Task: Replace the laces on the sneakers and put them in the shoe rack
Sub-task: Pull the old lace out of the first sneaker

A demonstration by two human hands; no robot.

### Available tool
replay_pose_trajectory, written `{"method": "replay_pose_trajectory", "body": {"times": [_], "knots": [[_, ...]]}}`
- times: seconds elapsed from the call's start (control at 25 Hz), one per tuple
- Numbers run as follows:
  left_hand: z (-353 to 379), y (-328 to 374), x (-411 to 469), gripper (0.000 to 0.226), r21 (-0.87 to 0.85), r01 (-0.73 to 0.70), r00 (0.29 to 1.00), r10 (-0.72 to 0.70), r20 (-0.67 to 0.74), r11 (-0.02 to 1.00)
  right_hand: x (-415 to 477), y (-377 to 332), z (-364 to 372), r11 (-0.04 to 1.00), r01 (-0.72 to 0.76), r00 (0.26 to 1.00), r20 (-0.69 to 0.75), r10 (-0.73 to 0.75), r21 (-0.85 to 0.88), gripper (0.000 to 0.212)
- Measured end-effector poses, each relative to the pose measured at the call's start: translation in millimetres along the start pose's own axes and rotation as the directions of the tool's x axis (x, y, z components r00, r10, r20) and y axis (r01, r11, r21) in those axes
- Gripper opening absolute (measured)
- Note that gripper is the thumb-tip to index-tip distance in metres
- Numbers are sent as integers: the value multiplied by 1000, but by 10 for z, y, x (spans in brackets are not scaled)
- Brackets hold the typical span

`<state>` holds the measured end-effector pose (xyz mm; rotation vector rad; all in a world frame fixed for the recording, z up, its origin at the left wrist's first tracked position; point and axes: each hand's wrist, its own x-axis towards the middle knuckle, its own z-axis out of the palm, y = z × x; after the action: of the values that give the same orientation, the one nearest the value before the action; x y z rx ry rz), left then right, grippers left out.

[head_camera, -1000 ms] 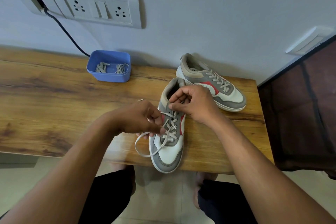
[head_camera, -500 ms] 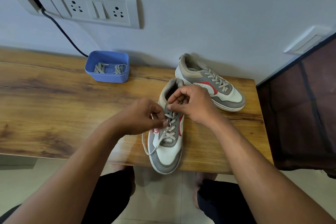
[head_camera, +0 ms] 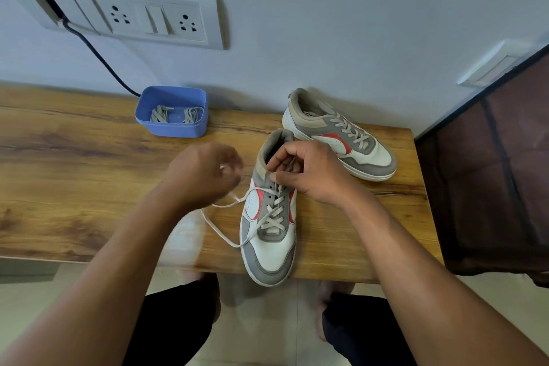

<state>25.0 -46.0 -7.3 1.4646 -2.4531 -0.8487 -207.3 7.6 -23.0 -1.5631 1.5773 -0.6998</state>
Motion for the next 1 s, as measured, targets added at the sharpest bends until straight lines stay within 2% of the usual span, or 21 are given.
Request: {"method": "replay_pose_trajectory", "body": {"times": [0.04,0.08,0.16,0.28,0.4,0.48,0.56,0.64,0.72,0.88,1.0], "knots": [[27,53,22,21,-34,-88,993,85,-83,996,-9,5,-2,1000,18,1000,0,-18,-4,18],[60,108,44,29,-86,-167,983,158,-98,982,-19,14,2,999,32,999,-5,-32,-9,17],[126,208,64,38,-144,-244,970,238,-54,959,-43,36,6,999,44,998,-41,-44,1,17],[189,210,105,37,-34,-212,976,210,-51,977,-73,64,-6,993,39,982,-185,-19,107,16],[218,208,124,30,86,-104,991,111,-72,991,-99,115,-70,985,9,962,-272,38,171,16],[214,211,139,28,113,-38,997,46,-63,993,-124,141,-90,987,-52,965,-245,89,155,16],[178,181,145,35,43,-16,999,17,-40,999,-143,141,-87,987,-129,976,-165,143,92,14],[137,177,132,43,-91,-62,998,60,-31,994,-152,113,-64,985,-170,981,-88,172,21,10],[139,211,122,47,-140,-142,990,139,-32,980,-156,65,-26,987,-163,986,-47,162,-11,10],[233,232,175,27,-81,-154,986,148,-69,985,-176,-26,57,975,-195,979,-74,188,-103,14],[255,230,169,24,-90,-128,990,122,-78,988,-202,-98,119,954,-215,976,-82,202,-208,13]]}}
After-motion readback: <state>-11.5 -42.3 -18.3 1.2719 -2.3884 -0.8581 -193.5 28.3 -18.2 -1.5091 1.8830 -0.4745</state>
